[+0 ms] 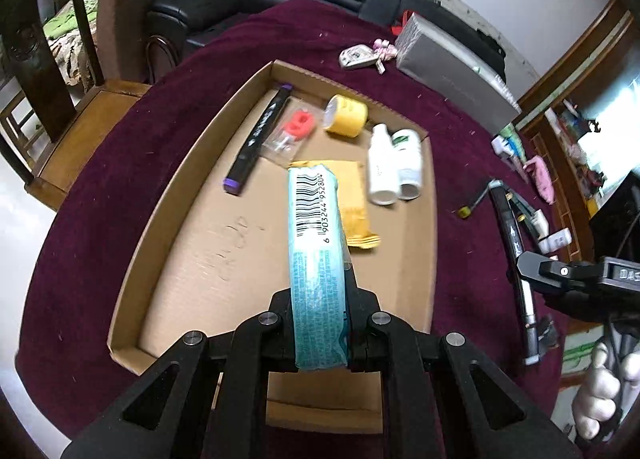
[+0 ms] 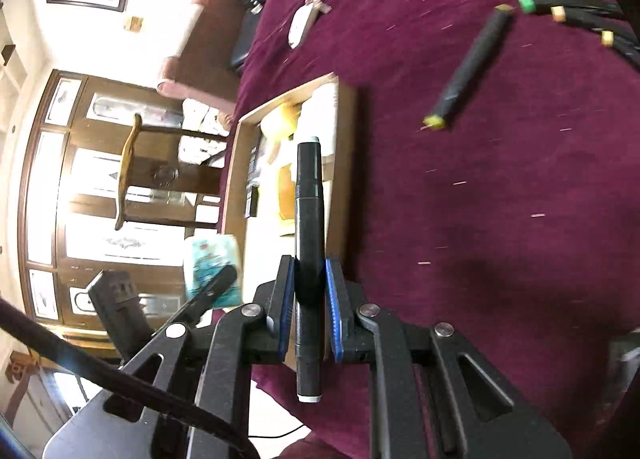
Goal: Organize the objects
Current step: 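Carry the tissue packet and marker into the box with both grippers, then open both grippers to release the marker and tissue packet in the box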
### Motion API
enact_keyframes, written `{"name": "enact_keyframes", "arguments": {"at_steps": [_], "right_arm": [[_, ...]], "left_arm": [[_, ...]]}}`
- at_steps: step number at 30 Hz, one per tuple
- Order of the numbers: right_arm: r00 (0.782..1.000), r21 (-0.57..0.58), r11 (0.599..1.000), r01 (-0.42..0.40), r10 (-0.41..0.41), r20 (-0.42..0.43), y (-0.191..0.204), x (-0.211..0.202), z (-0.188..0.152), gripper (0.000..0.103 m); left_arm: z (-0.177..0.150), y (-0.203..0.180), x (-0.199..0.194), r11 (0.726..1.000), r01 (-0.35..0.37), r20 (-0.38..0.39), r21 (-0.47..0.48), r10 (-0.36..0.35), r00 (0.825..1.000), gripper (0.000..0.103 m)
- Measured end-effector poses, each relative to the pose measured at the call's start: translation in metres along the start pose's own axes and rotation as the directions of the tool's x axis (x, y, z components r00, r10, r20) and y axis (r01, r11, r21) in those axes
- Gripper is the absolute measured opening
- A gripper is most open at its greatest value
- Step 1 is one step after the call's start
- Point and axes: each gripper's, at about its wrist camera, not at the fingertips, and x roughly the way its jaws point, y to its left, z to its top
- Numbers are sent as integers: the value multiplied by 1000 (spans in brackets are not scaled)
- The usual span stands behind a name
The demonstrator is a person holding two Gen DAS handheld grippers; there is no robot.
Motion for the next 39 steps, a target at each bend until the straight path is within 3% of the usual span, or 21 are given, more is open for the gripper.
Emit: {"name": "enact_keyframes", "arguments": {"at_steps": [7, 15, 28, 39], "right_arm": [[996, -15, 998, 67, -68, -58, 25, 55, -5, 13], [971, -54, 973, 226, -229, -69, 30, 93, 3, 13], [932, -89, 932, 351, -357, -64, 35, 116, 12, 13], [915, -87, 918, 388, -395, -83, 30, 122, 12, 13]], "left_arm": [[16, 19, 26, 1000, 0, -58, 30, 2, 998, 11], [30, 28, 52, 999, 26, -120, 40, -21, 993, 11], [34, 26, 54, 997, 21, -93, 77, -14, 996, 11], [33, 28, 54, 998, 32, -72, 62, -28, 997, 12]]}}
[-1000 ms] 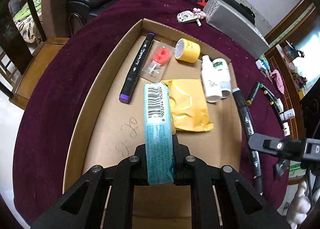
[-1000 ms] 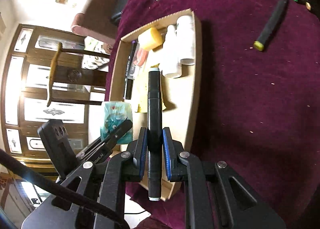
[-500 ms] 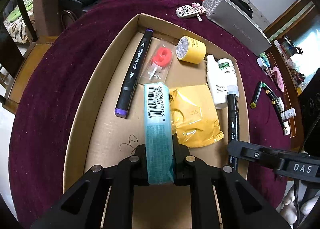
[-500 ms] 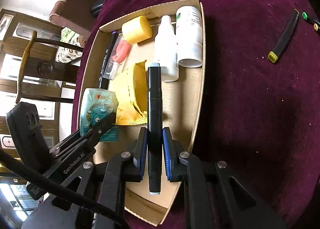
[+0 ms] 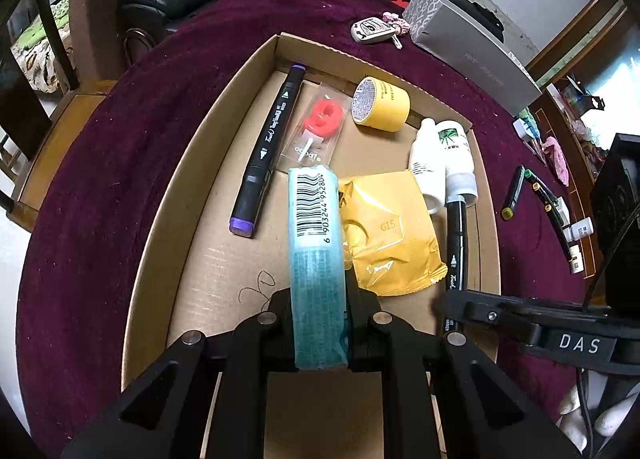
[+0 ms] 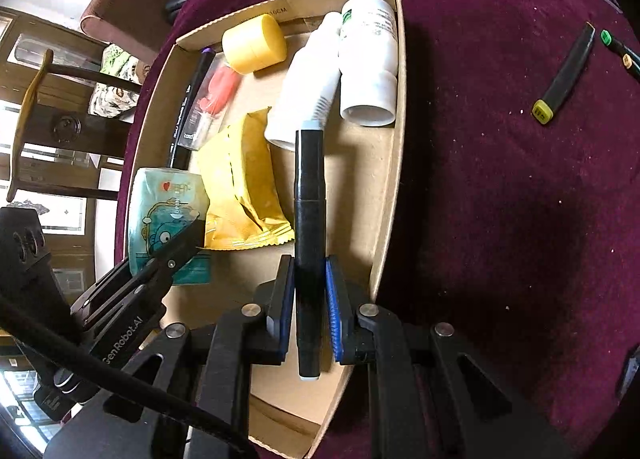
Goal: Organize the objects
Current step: 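Open both grippers to release the marker and tissue packet in the box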
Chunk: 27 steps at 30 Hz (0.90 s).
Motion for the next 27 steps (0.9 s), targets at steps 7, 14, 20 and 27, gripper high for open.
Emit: {"name": "enact_keyframes", "arguments": {"at_steps": [7, 14, 20, 27], "right_arm": [[1000, -23, 1000, 13, -13, 15, 6, -9, -3, 23], [996, -41, 999, -9, 13, 84, 0, -39, -15, 29], [989, 11, 998, -55, 53, 138, -23, -65, -32, 35], [986, 36, 997, -62, 56, 159, -28, -75, -35, 39]], "left_arm": [[-1, -4, -2, 999, 40, 12, 5, -40, 999, 36], [-8, -9, -18, 999, 34, 42, 2, -34, 999, 47], [-31, -20, -42, 1000, 14, 75, -13, -13, 997, 47], [-69, -64, -34, 977, -138, 58, 166, 130, 990, 47]]}}
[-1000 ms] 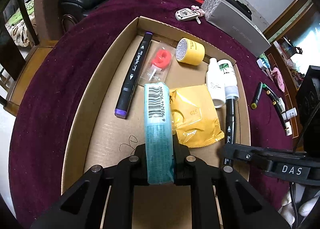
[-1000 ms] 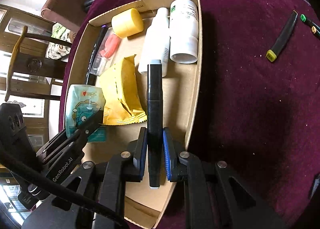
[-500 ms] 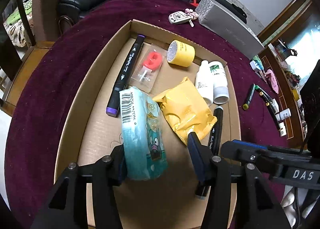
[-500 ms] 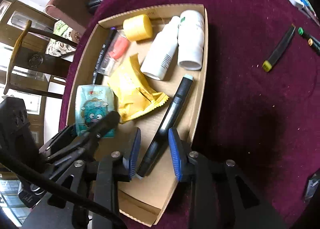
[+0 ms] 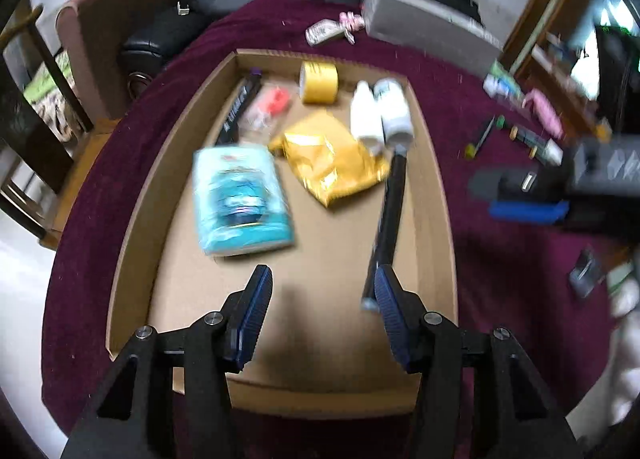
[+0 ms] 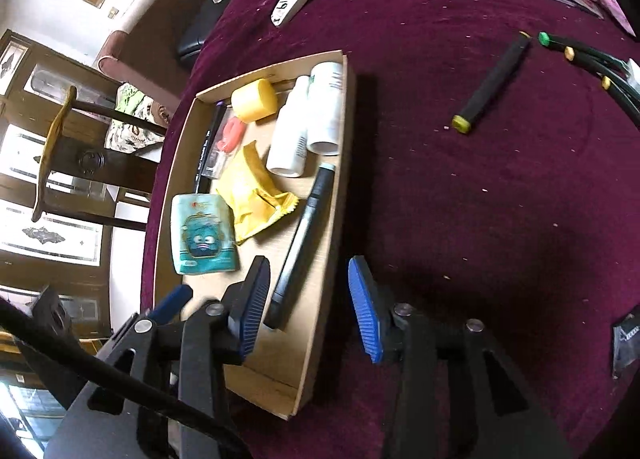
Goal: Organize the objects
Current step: 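Open both grippers to release the marker and tissue packet in the box, then withdraw both grippers from the box toward the table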
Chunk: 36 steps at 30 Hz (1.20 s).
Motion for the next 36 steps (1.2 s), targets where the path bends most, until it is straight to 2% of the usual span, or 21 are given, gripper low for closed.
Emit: {"name": "enact_keyframes", "arguments": {"at_steps": [3, 5, 9, 11, 21, 29, 33, 36], "right_arm": [[1000, -19, 1000, -6, 6, 5, 0, -4, -3, 39], [1000, -44, 999, 0, 1, 10, 0, -9, -6, 39], [1000, -93, 996, 5, -3, 25, -1, -20, -10, 40], [1000, -110, 994, 5, -2, 28, -3, -23, -12, 44], [999, -200, 980, 11, -4, 36, -21, -45, -19, 46], [989, -276, 956, 99, -63, 136, -44, -75, -21, 46], [975, -288, 943, 166, -114, 191, -61, -87, -24, 47], [967, -289, 937, 199, -141, 210, -75, -94, -26, 48]], "left_arm": [[-10, -2, 14, 999, -18, -68, -32, 16, 998, 47], [-17, -4, 16, 999, -29, -87, -39, 26, 996, 48], [-27, -18, 11, 998, -66, -74, -17, 65, 995, 48], [-31, -26, 9, 996, -88, -65, -5, 88, 994, 48], [-43, -54, 6, 988, -150, -62, -47, 147, 987, 50], [-33, -56, -33, 970, -183, 34, -162, 191, 981, 50], [-22, -83, -50, 976, -174, 90, -129, 186, 978, 50], [-13, -111, -54, 989, -120, 107, -82, 128, 986, 50]]}}
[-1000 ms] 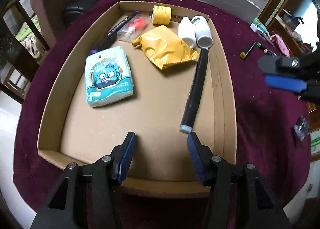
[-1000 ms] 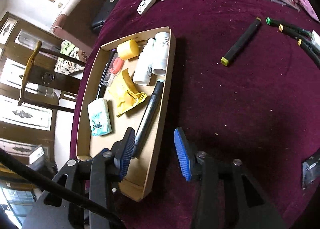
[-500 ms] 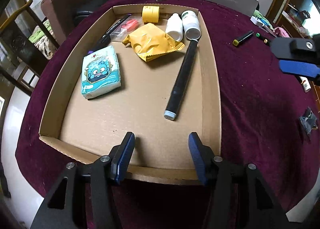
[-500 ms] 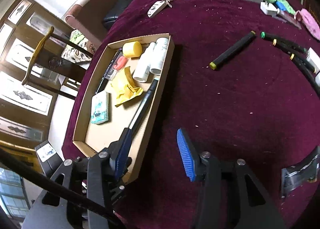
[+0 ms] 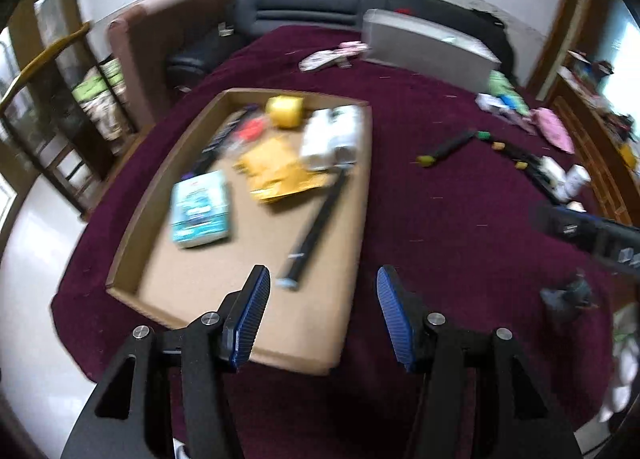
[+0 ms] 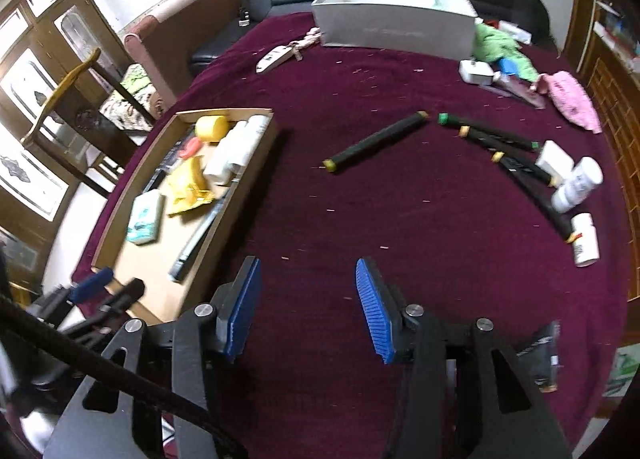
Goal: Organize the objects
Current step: 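Withdraw both grippers from the box toward the table, then grasp the black coffee bag with the right gripper and lift it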
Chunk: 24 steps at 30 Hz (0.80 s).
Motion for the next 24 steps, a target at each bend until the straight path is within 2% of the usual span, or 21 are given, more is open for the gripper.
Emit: {"name": "enact_keyframes", "arguments": {"at_steps": [5, 9, 17, 23, 24], "right_arm": [[998, 3, 998, 67, -67, 21, -25, -12, -9, 48], [991, 31, 991, 130, -131, 30, -50, -20, -19, 48], [979, 112, 972, 205, -204, -22, -97, -27, -44, 48], [971, 140, 961, 238, -233, -49, -117, -31, -56, 48], [970, 144, 960, 242, -237, -51, -119, -31, -58, 48]], "left_arm": [[6, -53, 2, 993, 88, 3, 85, -88, 996, 51], [7, -88, 22, 983, 142, -54, 116, -136, 989, 51], [-4, -130, 76, 973, 163, -148, 162, -139, 979, 51], [-14, -138, 100, 975, 150, -184, 165, -119, 976, 51], [-16, -138, 99, 975, 148, -168, 168, -119, 978, 53]]}}
